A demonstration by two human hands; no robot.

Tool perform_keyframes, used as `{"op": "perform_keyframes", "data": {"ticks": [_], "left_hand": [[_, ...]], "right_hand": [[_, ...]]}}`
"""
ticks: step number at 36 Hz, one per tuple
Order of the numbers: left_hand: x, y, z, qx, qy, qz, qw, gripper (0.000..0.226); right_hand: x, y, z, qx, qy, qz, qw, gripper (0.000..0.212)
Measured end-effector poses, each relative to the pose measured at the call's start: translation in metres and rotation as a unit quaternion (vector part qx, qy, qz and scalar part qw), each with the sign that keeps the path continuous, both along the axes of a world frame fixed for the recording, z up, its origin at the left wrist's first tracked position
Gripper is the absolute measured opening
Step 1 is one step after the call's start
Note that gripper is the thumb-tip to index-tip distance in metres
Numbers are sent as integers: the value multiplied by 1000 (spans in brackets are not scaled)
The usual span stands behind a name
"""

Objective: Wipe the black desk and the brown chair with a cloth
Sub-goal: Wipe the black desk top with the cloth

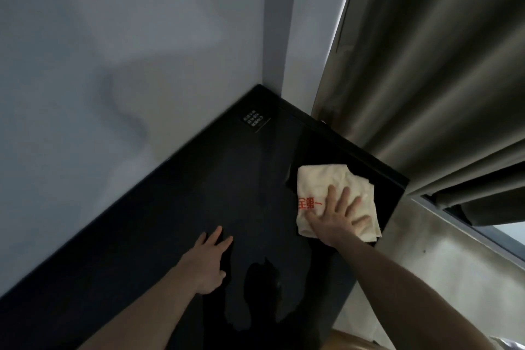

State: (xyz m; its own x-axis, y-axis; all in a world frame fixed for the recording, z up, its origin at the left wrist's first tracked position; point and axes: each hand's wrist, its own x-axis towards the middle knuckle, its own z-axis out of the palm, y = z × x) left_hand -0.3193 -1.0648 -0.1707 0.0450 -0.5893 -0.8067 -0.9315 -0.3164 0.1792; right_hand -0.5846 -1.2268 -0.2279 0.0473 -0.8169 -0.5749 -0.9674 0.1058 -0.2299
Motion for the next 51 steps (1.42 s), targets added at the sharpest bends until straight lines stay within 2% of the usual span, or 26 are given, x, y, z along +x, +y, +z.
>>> {"op": "perform_keyframes", "data": {"ticks": [11, 15, 20, 25, 30, 39, 42, 51], "left_hand": [[7, 139, 39, -35, -4, 47, 998, 81], [16, 187, 45, -35, -9, 62, 997, 83], [30, 223, 37, -1, -8, 87, 996, 91], [44, 223, 10, 22, -17, 107, 994, 104], [45, 221, -23, -8, -34, 94, 995, 117], [60, 245, -9, -21, 29, 105, 994, 94], [63, 270, 0, -51, 29, 114, 992, 92], [101, 376, 14, -87, 9, 147, 985, 90]], "right_hand": [[23, 204, 23, 53, -11, 52, 997, 98], [25, 252, 28, 68, -13, 69, 995, 99], [28, 256, 30, 81, -13, 67, 994, 101], [34, 239, 18, 64, -1, 59, 996, 105], [40, 216, 9, 53, 5, 64, 996, 106], [51, 210, 23, 56, 18, 53, 997, 105], [55, 223, 24, 53, 27, 59, 996, 107], [93, 330, 24, 43, 15, 102, 994, 103]]}}
